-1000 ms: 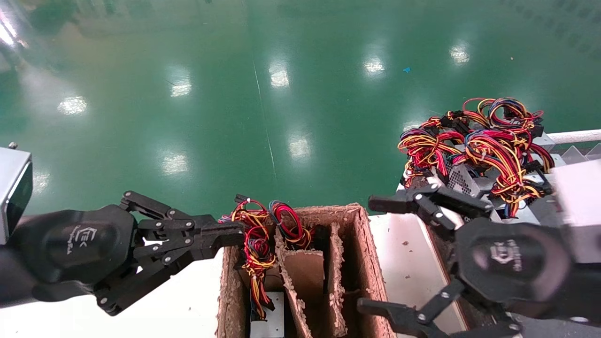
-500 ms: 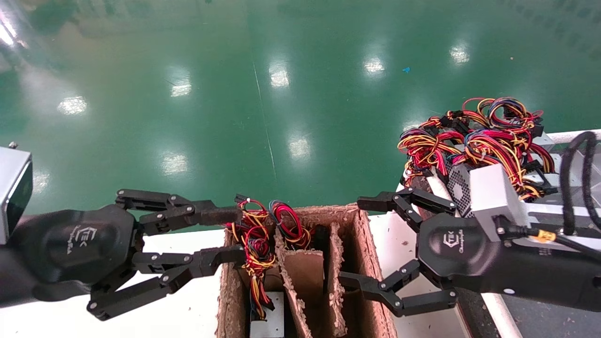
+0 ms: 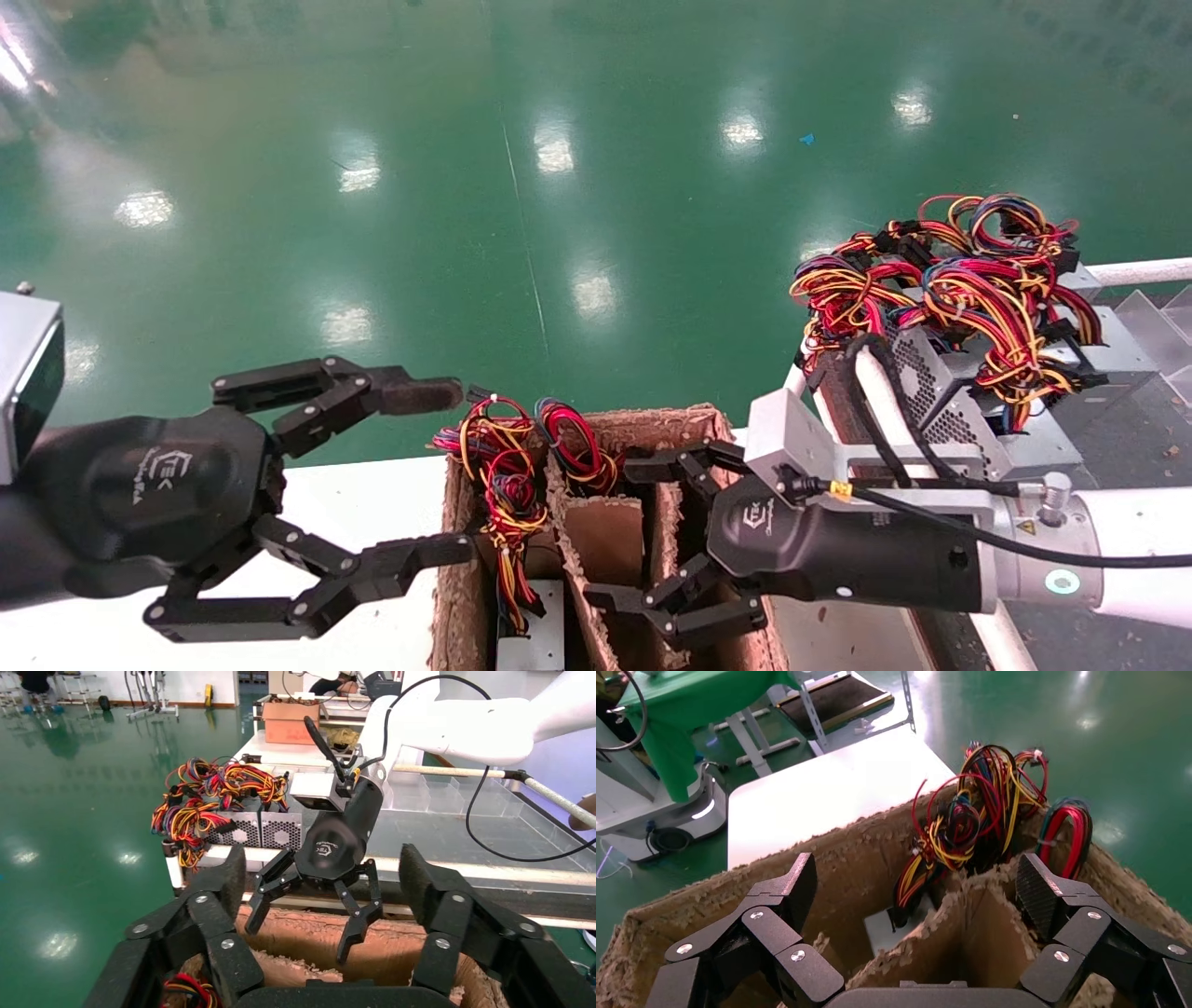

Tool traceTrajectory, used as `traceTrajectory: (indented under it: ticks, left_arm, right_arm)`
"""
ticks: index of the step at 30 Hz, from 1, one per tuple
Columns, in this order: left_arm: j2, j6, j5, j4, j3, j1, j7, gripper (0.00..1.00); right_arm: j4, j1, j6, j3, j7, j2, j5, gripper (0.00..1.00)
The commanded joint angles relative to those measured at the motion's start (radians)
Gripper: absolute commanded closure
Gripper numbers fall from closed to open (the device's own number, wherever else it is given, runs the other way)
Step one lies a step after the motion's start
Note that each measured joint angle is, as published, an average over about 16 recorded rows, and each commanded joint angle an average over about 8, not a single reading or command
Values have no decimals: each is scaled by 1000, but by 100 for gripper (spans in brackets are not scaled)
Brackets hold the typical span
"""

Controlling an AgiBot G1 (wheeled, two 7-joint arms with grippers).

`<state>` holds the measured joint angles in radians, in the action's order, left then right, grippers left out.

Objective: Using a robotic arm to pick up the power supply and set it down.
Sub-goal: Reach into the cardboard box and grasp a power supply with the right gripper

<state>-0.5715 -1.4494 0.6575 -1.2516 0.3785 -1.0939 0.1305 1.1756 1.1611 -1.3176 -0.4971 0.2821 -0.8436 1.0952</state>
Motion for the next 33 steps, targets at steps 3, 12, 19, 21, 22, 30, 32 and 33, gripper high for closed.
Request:
traceTrajectory:
  ticks: [3, 12, 19, 21, 22, 30, 32, 33]
  left_arm:
    - [0, 0, 0, 0, 0, 0, 0, 0]
    - [0, 0, 0, 0, 0, 0, 0, 0]
    - [0, 0, -1, 0, 0, 0, 0, 0]
    - [0, 0, -1, 1, 0, 0, 0, 0]
    - [0, 0, -1, 1, 0, 0, 0, 0]
    - [0, 0, -1, 1, 0, 0, 0, 0]
    - [0, 0, -1, 1, 0, 0, 0, 0]
    - [0, 0, -1, 1, 0, 0, 0, 0]
  right_arm:
    - [-11, 3, -1, -10, 2, -14, 10, 0]
    - [-70, 19, 44, -57, -2, -103, 75, 0]
    - [-101, 25, 60, -69, -5, -132, 94, 0]
    - [-120, 28, 71, -74, -11, -152, 101, 0]
    - [-133, 31, 77, -77, -16, -164, 105, 0]
    - [-305, 74, 104, -96, -85, -277, 131, 91]
    - [-350, 86, 99, -96, -108, -300, 128, 100]
    - [-372, 93, 95, -96, -120, -311, 126, 100]
